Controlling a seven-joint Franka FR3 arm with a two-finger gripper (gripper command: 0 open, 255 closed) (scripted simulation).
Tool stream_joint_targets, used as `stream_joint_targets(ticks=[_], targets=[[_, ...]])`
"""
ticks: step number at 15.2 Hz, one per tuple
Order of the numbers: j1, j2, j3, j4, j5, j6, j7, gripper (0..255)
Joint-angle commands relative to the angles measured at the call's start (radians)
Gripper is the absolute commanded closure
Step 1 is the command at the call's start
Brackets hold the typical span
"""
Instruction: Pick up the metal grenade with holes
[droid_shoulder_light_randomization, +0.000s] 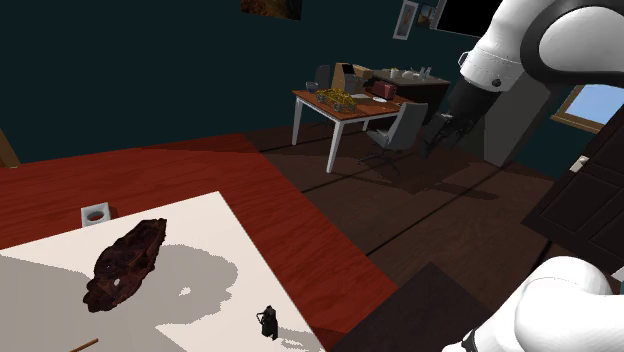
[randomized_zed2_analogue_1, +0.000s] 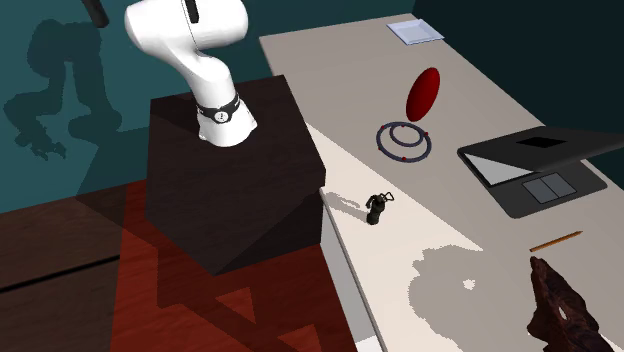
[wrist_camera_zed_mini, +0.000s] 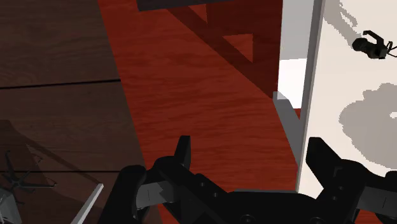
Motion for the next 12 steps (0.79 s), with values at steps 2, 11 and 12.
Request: stream_joint_targets(ticks=[2, 11, 12], targets=[[0.005, -0.002, 0.010, -0.029, 0.010, 0.025, 0.014, 0], [0.055, 0.041, 0.115, -0.239, 0.107, 0.270, 0.141, 0], [0.062, 0.053, 0.128, -0.257, 0.118, 0.300, 0.155, 0]])
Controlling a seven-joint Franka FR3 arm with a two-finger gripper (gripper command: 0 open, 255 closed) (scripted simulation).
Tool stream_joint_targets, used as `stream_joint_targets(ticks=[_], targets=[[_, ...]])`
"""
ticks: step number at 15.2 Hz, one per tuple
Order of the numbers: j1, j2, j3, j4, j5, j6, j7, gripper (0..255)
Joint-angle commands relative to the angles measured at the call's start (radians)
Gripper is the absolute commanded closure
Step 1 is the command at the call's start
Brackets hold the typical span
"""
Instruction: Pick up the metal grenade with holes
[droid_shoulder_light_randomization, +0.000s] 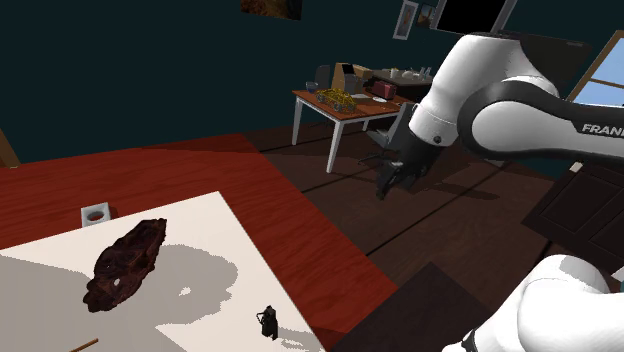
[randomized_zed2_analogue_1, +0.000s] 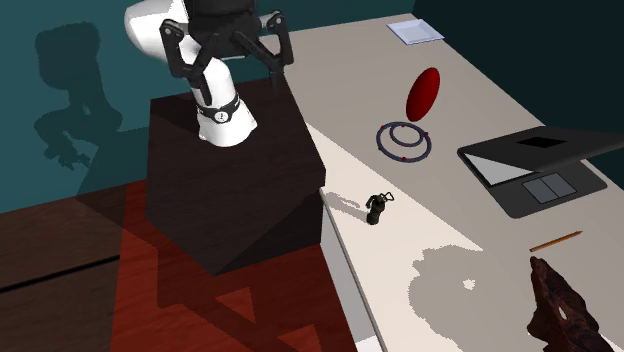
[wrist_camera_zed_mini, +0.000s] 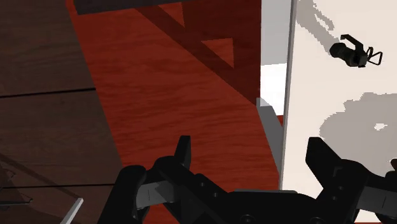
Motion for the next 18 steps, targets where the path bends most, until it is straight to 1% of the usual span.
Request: stream_joint_targets(ticks=[1, 6, 11, 15, 18], targets=[[0.014, 0.027, 0.027, -0.036, 0.023, 0.063, 0.030, 0], [0.047, 0.122, 0.097, -0.100, 0.076, 0.224, 0.099, 0], [0.073, 0.261, 0.172, -0.128, 0.118, 0.395, 0.170, 0], [0.082, 0.399, 0.236, -0.124, 0.131, 0.535, 0.234, 0], [0.079, 0.515, 0.286, -0.106, 0.116, 0.636, 0.293, 0]])
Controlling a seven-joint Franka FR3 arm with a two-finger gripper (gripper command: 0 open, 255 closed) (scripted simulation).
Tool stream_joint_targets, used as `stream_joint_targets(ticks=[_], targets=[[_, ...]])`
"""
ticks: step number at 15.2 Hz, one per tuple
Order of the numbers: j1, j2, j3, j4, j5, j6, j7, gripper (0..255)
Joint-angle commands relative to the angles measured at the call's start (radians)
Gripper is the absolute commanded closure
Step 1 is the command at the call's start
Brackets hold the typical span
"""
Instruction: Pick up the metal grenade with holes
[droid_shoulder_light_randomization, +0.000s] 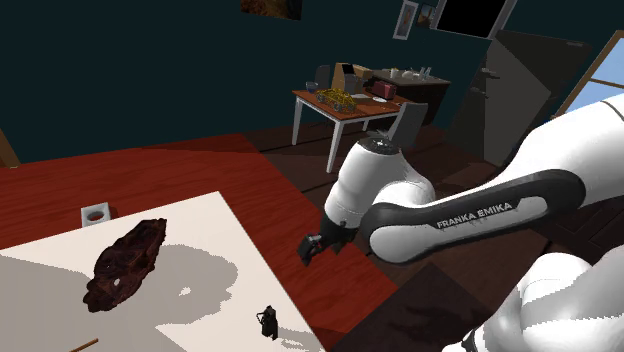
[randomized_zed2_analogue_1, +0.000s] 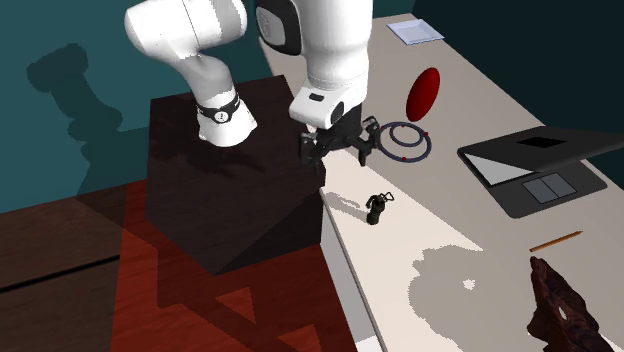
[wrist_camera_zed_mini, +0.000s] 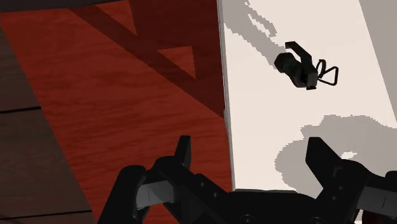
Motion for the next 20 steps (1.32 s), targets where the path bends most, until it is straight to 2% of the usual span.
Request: stream_joint_targets(ticks=[1, 4, 8, 10, 13, 20], targets=[[0.001, 0.066, 0.032, 0.004, -0.011, 0.066, 0.042, 0], [-0.012, 0.194, 0.079, 0.039, -0.076, 0.158, 0.132, 0], [-0.010, 0.376, 0.102, 0.107, -0.250, 0.258, 0.308, 0], [0.023, 0.466, 0.078, 0.151, -0.354, 0.295, 0.406, 0], [0.107, 0.592, 0.009, 0.228, -0.472, 0.338, 0.527, 0], [0.193, 0.696, -0.088, 0.262, -0.563, 0.410, 0.603, 0]])
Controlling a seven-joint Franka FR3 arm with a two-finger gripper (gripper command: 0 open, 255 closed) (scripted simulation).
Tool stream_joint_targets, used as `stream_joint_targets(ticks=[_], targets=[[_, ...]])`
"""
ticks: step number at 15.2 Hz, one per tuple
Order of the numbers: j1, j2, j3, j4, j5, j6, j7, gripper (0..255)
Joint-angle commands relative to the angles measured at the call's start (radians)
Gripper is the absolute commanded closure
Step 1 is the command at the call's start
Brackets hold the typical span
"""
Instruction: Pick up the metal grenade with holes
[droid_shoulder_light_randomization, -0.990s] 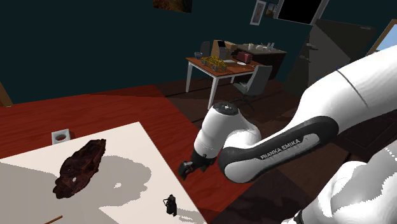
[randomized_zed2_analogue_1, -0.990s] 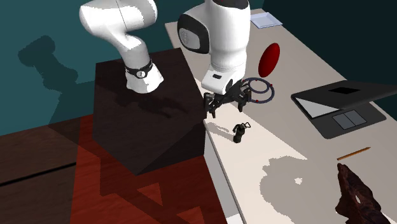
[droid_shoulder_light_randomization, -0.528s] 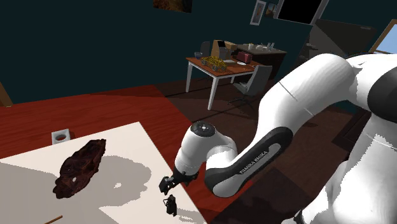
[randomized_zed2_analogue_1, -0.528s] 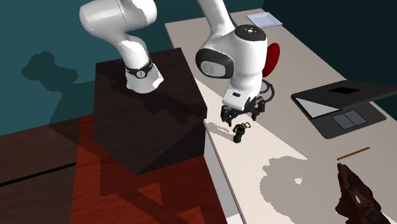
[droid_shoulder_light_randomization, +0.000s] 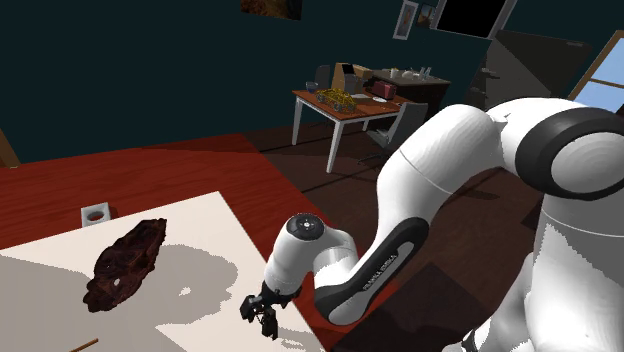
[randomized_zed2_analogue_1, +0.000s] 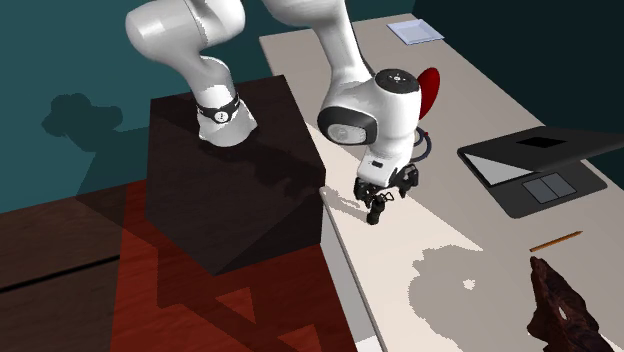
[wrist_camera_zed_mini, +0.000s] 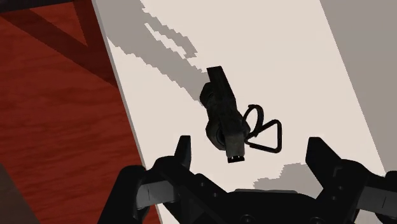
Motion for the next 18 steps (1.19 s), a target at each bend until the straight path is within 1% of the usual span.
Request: stream_joint_targets(ticks=[1, 3, 4, 13, 18], targets=[[0.024, 0.033, -0.030, 0.012, -0.026, 0.023, 0.020, 0], [0.031, 0.041, -0.038, 0.014, -0.032, 0.029, 0.024, 0], [0.032, 0.042, -0.040, 0.013, -0.033, 0.031, 0.026, 255], [0.030, 0.041, -0.038, 0.014, -0.032, 0.029, 0.024, 255], [-0.026, -0.028, 0.031, -0.004, 0.026, -0.025, -0.022, 255]])
